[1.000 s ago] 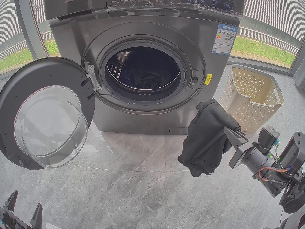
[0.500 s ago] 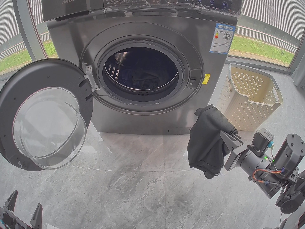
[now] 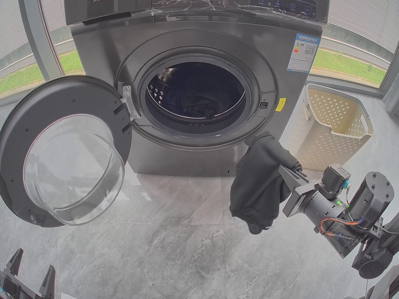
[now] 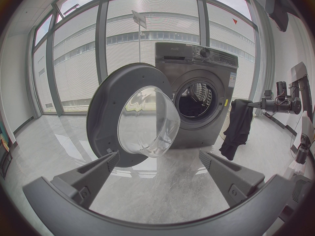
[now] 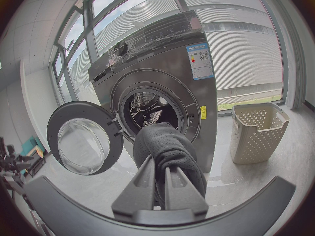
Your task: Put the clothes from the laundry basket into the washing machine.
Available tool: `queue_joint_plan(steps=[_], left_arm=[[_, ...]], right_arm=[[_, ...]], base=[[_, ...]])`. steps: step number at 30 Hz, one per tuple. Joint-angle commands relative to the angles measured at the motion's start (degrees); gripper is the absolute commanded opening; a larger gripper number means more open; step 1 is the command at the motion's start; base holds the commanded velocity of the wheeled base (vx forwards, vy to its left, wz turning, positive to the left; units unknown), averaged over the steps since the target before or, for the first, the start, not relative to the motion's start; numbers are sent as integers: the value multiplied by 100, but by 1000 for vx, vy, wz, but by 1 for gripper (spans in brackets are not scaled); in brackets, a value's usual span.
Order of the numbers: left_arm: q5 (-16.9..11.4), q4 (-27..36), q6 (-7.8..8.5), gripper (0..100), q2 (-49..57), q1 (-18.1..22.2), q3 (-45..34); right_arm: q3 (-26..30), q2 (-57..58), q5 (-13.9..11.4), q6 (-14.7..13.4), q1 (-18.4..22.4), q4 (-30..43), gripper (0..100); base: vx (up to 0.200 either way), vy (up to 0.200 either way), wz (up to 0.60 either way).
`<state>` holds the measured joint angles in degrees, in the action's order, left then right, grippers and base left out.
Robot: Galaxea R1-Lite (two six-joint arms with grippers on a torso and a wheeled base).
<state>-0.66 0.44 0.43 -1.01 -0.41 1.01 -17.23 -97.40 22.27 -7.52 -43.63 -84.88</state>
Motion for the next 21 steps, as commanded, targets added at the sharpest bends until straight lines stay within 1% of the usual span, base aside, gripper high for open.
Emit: queue_joint_plan(steps=[1,6,9,11,13,15,18,19,20,21], left_arm=[[13,0,1,100,66,6,-92],[13,0,1,100,66,-2,-92],[-31,9,63,100,40,6,-84],[-31,9,107,100,13,-2,-84],[-66,9,203,100,66,6,-84],[-119,-18,221,100,101,15,-92],[-154,-97,212,100,101,15,-101],[-171,-149,159,100,101,15,-57],[-268,-378,-16,100,66,6,233],[-330,-510,-157,100,-22,-11,663]], right_arm=[[-150,-262,5,-65,-23,-2,0],[-396,-499,5,-30,-40,16,0],[-677,-692,-4,5,-128,95,0],[-1037,-736,-12,14,-278,130,0],[-1213,-754,-21,14,-339,271,0],[-1327,-763,-65,-4,-357,464,0],[-1538,-921,-56,-65,-471,517,0],[-1582,-974,-48,-74,-506,517,0],[-1600,-1044,-39,-65,-532,517,0],[-1609,-1114,-30,-65,-559,525,0]], base=[[0,0,0],[0,0,0],[0,0,0],[0,0,0],[0,0,0],[0,0,0],[0,0,0],[0,0,0],[0,0,0],[0,0,0]])
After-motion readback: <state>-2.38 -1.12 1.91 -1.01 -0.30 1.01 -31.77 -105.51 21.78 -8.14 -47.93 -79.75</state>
